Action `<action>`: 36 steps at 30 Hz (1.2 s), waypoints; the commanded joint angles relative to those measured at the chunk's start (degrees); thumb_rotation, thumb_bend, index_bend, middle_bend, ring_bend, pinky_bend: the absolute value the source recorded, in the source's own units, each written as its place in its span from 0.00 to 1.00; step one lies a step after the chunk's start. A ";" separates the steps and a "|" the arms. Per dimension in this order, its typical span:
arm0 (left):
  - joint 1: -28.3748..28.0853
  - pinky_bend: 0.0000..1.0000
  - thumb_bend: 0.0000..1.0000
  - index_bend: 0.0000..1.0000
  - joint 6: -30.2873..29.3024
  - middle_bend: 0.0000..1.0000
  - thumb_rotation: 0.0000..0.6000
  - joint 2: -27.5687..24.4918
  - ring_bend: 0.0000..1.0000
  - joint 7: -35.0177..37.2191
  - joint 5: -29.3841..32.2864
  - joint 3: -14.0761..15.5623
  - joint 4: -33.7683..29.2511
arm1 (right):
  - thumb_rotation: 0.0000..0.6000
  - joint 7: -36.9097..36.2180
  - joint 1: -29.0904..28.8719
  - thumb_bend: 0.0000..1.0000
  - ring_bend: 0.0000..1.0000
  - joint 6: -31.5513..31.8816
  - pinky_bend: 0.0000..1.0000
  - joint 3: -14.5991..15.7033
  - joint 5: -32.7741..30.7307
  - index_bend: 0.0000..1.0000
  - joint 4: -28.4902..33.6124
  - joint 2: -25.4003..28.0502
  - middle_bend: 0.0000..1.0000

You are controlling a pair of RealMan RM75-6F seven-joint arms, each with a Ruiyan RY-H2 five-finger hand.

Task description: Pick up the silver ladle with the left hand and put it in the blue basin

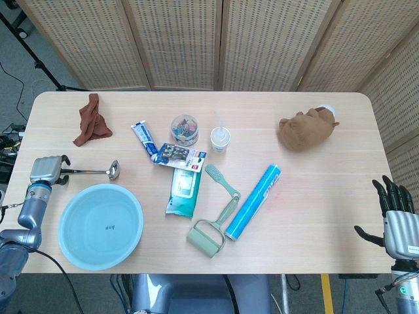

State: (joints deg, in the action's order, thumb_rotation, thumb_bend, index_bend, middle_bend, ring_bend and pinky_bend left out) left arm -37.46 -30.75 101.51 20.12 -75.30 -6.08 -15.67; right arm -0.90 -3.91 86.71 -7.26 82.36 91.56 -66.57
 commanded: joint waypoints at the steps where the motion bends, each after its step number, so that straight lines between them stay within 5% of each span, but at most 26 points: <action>1: -0.17 0.75 0.37 0.39 0.04 0.93 1.00 1.33 0.75 0.89 -0.62 0.20 1.70 | 1.00 -0.01 0.00 0.00 0.00 -0.01 0.00 0.00 0.00 0.00 0.01 0.00 0.00; 36: 0.23 0.75 0.39 0.50 0.68 0.92 1.00 6.31 0.75 2.82 -1.44 -1.33 6.86 | 1.00 0.60 -0.88 0.00 0.00 -1.67 0.00 -0.07 -0.87 0.00 0.39 -0.36 0.00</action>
State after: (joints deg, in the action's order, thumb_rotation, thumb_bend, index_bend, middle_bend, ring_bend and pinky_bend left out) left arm -37.23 -30.06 107.82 22.94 -76.73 -7.41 -8.82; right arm -0.29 -4.79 85.05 -7.33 81.49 91.95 -66.94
